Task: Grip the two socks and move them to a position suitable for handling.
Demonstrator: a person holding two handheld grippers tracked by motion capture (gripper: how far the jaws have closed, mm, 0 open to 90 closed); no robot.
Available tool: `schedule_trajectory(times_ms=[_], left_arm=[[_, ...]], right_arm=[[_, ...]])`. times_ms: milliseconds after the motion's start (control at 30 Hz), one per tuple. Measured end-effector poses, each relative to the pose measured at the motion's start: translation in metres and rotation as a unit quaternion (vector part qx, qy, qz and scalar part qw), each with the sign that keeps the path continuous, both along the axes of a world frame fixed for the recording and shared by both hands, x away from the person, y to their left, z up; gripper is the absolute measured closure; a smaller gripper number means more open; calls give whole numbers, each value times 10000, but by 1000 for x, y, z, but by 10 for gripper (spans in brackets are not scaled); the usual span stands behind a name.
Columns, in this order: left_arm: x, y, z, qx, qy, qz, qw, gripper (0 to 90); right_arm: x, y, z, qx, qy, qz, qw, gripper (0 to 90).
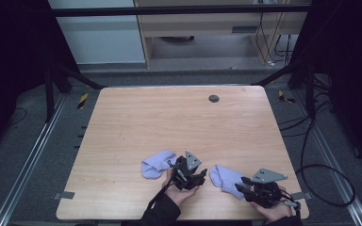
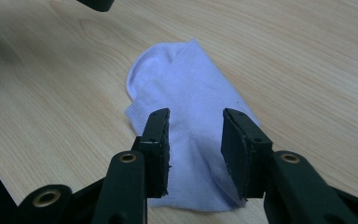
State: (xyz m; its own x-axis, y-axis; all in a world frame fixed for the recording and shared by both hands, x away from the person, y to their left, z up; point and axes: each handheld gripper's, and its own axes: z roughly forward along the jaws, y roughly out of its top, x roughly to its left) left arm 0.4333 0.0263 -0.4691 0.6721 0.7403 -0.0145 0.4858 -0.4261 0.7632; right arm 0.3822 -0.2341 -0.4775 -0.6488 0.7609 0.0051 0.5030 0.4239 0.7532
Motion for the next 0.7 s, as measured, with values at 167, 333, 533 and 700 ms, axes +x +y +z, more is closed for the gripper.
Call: schedule_trajectory(times_ms=[167,333,533,700], left_arm=[[0,-10,-6,-10,95,-1,10000,532],[2,-21,-11,31,149,-30,9999,540],[2,-31,-16,109,179,-84,9997,544],[2,-38,-23,220,232,-121,9994,550]], right_arm=[[-1,1,-3,-14,52,105,9999,635],[-4,1,-6,-59,110,221,9997,650],[-4,3,-8,-123,113,302,9994,657],[-4,6,-11,-212,178,413,9988,669]])
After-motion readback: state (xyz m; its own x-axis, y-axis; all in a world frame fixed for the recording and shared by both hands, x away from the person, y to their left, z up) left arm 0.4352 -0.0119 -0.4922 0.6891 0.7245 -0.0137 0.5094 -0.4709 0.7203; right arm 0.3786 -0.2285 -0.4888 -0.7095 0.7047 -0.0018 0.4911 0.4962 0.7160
